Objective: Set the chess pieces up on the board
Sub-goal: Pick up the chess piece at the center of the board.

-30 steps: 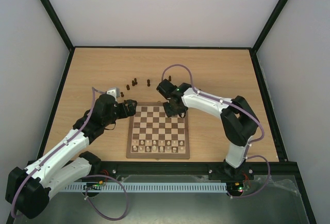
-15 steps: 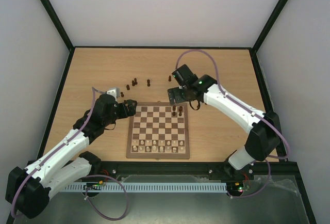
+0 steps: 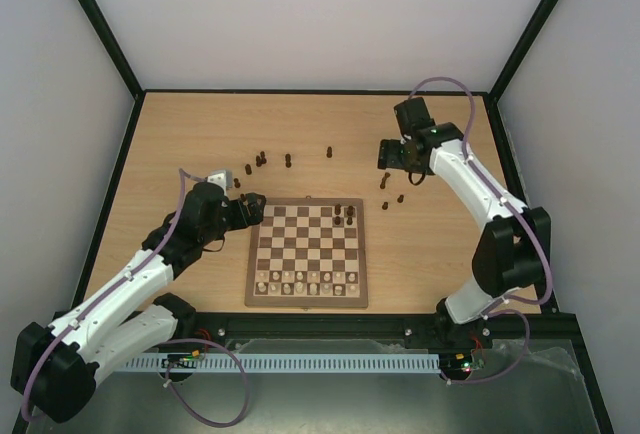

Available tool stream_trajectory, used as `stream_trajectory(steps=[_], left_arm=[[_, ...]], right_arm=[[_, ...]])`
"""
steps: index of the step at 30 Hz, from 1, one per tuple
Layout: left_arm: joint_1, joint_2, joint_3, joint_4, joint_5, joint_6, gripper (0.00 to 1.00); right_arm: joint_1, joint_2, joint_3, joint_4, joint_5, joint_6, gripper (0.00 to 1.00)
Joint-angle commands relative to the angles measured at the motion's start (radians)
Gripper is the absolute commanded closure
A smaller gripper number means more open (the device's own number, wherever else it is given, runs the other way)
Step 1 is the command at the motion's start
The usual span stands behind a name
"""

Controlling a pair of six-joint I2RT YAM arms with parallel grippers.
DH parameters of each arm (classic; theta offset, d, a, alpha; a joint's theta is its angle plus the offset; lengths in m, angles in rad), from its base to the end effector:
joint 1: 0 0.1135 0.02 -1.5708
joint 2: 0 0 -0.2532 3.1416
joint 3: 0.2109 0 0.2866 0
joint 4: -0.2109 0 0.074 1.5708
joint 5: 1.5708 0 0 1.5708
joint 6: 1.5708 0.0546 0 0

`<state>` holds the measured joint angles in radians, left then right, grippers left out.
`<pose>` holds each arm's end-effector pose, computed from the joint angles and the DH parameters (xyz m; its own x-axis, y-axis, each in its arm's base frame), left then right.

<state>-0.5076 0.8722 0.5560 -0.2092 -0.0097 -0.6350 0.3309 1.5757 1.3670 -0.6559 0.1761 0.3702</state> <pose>0.2217 -0.1227 0.2128 -0.6368 -0.3245 -0.6994 0.1254 0.8514 -0.5093 0.3727 0.1179 0.2701 -0.7476 0.1198 -0.6532 0.0624 0.9919 0.1105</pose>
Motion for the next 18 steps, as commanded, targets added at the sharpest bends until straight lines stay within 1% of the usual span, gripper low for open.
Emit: stream_trajectory(steps=[1, 2, 4, 7, 10, 13, 18], left_arm=[[-0.005, 0.010, 0.027, -0.008, -0.004, 0.017, 0.00], [-0.005, 0.011, 0.028, -0.007, -0.003, 0.017, 0.01], [-0.005, 0.011, 0.028, -0.006, 0.000, 0.017, 0.00], [-0.005, 0.012, 0.026, -0.003, 0.004, 0.018, 0.01], [-0.005, 0.014, 0.024, 0.000, 0.005, 0.018, 0.01], [-0.005, 0.014, 0.022, 0.005, 0.005, 0.018, 0.00], [-0.005, 0.028, 0.020, 0.016, 0.008, 0.016, 0.00]], right_arm=[[-0.034, 0.062, 0.000, 0.007, -0.048, -0.003, 0.12], [-0.036, 0.068, -0.010, 0.018, -0.049, -0.002, 0.12], [-0.039, 0.087, -0.024, 0.035, -0.056, -0.001, 0.16], [-0.042, 0.122, -0.034, 0.049, -0.052, 0.002, 0.20], [-0.044, 0.147, -0.028, 0.059, -0.067, 0.007, 0.21], [-0.044, 0.156, -0.016, 0.069, -0.098, 0.009, 0.21], [-0.043, 0.186, 0.032, 0.062, -0.142, 0.003, 0.14]])
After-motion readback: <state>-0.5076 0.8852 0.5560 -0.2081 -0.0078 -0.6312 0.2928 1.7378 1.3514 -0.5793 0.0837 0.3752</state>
